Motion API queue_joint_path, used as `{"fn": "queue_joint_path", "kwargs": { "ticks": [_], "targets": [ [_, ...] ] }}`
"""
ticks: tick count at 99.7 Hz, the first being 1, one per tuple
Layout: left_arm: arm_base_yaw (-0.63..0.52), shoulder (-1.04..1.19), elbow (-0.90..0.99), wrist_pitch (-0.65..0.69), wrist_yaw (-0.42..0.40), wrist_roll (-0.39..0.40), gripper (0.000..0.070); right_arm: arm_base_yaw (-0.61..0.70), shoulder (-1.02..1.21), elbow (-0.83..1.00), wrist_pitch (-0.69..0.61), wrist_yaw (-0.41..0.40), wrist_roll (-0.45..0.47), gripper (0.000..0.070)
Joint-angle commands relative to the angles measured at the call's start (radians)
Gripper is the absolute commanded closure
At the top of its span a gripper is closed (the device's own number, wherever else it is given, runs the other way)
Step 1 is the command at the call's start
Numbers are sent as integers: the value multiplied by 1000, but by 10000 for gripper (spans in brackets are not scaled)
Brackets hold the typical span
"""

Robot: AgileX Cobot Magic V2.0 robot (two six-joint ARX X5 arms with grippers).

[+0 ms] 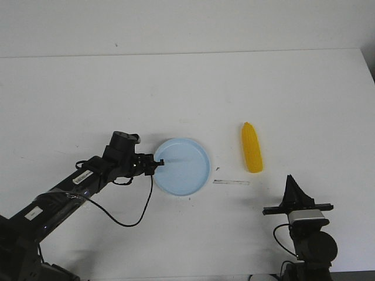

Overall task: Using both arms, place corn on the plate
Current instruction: 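Push the blue plate with the left gripper toward the yellow corn, then withdraw the left gripper back to its rest pose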

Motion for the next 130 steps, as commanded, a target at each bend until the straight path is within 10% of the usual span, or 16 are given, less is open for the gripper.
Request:
{"fn": "queue_joint_path", "kwargs": {
  "ticks": [1,60,73,99,130],
  "targets": [
    [-11,18,14,6,2,-2,527,0,0,-1,11,-2,5,685],
    [41,-186,2,35,-46,18,581,0,0,-1,11,-2,5,685],
    [76,-268,-69,168,-156,126,700,0,0,-1,11,-2,5,685],
    [184,-467,-321,499,-201,371,699,0,0,-1,11,-2,5,685],
    [372,-804,-557,526,-201,517,699,0,0,-1,11,-2,5,685]
  ]
}}
